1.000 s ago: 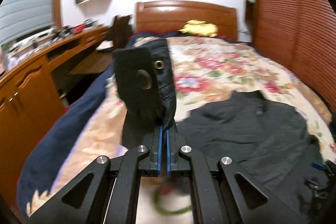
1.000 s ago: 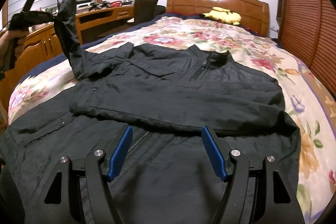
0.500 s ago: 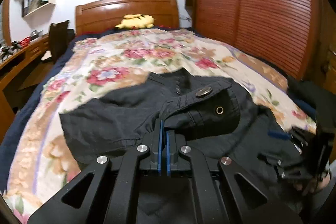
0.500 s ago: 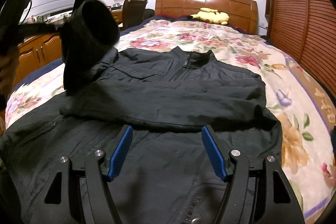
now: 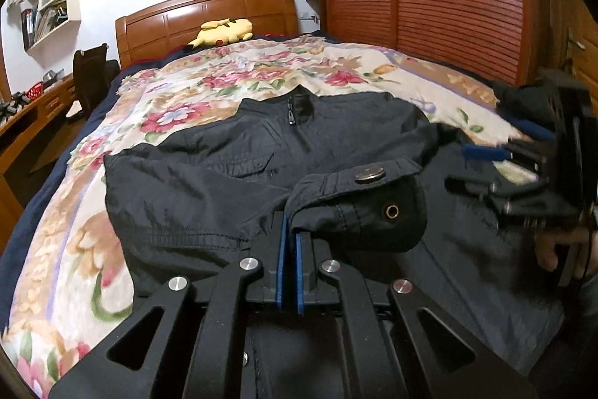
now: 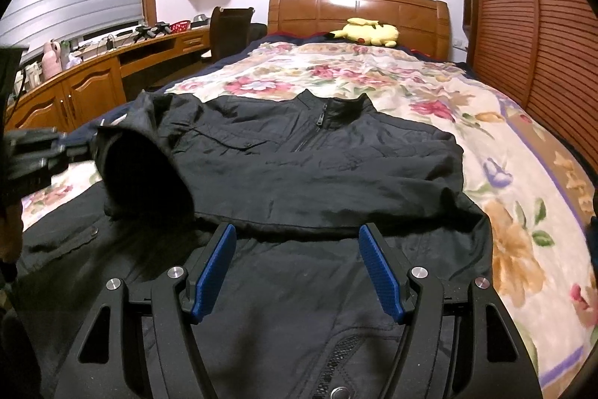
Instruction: Fold large clothes
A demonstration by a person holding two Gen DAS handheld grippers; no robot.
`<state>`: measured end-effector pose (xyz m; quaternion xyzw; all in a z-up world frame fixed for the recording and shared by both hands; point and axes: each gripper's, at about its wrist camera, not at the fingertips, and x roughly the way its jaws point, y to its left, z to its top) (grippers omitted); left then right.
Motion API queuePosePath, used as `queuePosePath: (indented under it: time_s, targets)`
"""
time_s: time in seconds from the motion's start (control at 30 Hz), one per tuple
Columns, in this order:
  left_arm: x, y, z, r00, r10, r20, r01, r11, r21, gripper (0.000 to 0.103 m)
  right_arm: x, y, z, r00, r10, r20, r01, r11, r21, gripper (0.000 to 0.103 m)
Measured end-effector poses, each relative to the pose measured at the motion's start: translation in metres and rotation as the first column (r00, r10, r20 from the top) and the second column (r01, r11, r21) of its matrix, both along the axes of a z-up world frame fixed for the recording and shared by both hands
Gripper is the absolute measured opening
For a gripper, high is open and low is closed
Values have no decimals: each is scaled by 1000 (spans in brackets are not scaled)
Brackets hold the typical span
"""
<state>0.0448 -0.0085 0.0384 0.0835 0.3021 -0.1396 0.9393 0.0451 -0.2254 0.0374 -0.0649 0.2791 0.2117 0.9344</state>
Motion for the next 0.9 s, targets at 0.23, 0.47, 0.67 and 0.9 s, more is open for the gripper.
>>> queuePosePath:
  time_s: [0.23, 0.47, 0.67, 0.9]
  targets:
    - [-24, 14, -19, 1000, 7, -25, -7, 1000, -4, 24, 3, 6, 0, 1000, 22, 5, -22, 1000, 10, 70]
    - [-36, 44, -26, 999, 23, -44, -26, 997, -74, 67, 5, 19, -2, 998, 64, 6, -64, 998, 10, 70]
    - [-46, 59, -26, 998, 54, -26, -56, 994, -89, 81, 11, 34, -6, 994, 109, -7, -109, 994, 9, 70]
    - [-52, 72, -23, 994, 107, 5, -106, 992, -66, 81, 19, 57, -12, 984, 173, -27, -173, 985, -2, 70]
